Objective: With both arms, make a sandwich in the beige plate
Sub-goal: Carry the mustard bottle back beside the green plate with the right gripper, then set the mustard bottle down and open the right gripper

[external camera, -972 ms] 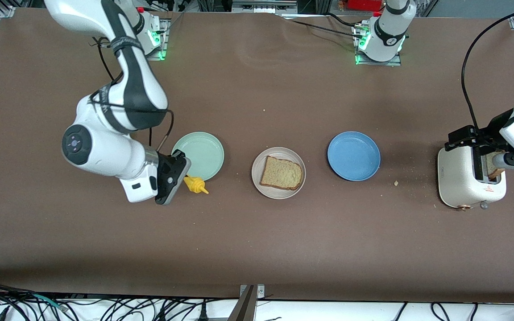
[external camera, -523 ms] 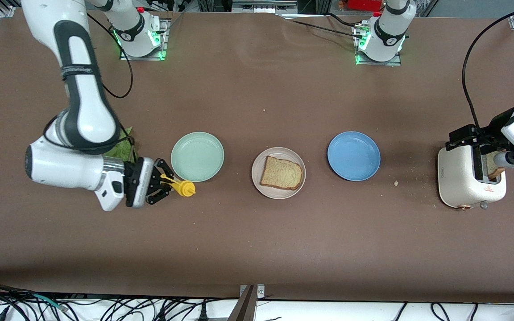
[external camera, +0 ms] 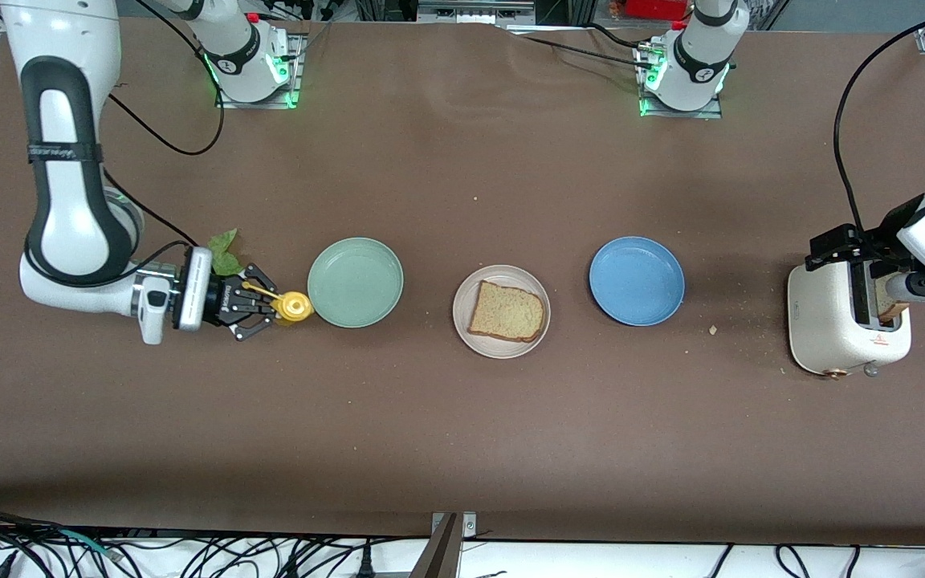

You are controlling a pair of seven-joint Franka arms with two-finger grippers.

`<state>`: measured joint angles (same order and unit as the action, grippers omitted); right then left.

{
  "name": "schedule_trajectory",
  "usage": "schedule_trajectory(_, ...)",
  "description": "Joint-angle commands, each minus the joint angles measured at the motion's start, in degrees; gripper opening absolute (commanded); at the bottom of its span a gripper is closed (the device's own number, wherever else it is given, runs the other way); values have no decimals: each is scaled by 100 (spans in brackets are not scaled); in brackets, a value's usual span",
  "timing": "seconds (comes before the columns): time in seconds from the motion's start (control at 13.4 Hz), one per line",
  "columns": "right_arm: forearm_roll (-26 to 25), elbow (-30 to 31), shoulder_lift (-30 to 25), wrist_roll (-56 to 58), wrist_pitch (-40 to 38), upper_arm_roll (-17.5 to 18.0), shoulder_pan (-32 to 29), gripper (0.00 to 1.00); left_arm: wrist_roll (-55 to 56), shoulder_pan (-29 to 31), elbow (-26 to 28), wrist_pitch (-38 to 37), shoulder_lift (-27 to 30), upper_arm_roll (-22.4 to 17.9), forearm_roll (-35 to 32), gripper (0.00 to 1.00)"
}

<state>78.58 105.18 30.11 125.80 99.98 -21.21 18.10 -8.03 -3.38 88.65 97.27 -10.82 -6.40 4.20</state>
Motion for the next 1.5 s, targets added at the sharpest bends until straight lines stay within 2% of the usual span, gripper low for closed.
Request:
schedule_trajectory(0.0,333,547,142,1118,-775,47,-542,3,100,-13,39,-59,106,24,-244,100)
schedule_trajectory(0.15,613,556,704,1848,-1538,55,-903,4,100,-13,39,-59,106,24,-244,100)
schedule_trajectory(0.3,886,556,1144,2332,-2042,64,-993,4,100,-13,39,-59,106,24,-244,100)
schedule_trajectory(0.67,1045,486,1523,2669,-2368,91,-1133,4,100,-13,39,-59,106,24,-244,100)
schedule_trajectory(0.82,1150,389,1682,2677,-2456,99,-1116,8,100,-13,39,-59,106,24,-244,100)
schedule_trajectory(1.2,1124,301,1841,2792,-2492,91,-1142,10,100,-5,39,-59,106,16,-244,100)
schedule_trajectory(1.27,1115,292,1849,2713,-2509,91,-1142,53,100,-5,39,-59,106,16,-244,100)
schedule_trajectory(1.35,1107,292,1858,2686,-2570,91,-1142,100,83,4,47,-59,97,7,-253,100)
schedule_trajectory(1.42,1089,275,1849,2677,-2571,82,-1142,100,30,13,65,-59,97,-11,-435,100)
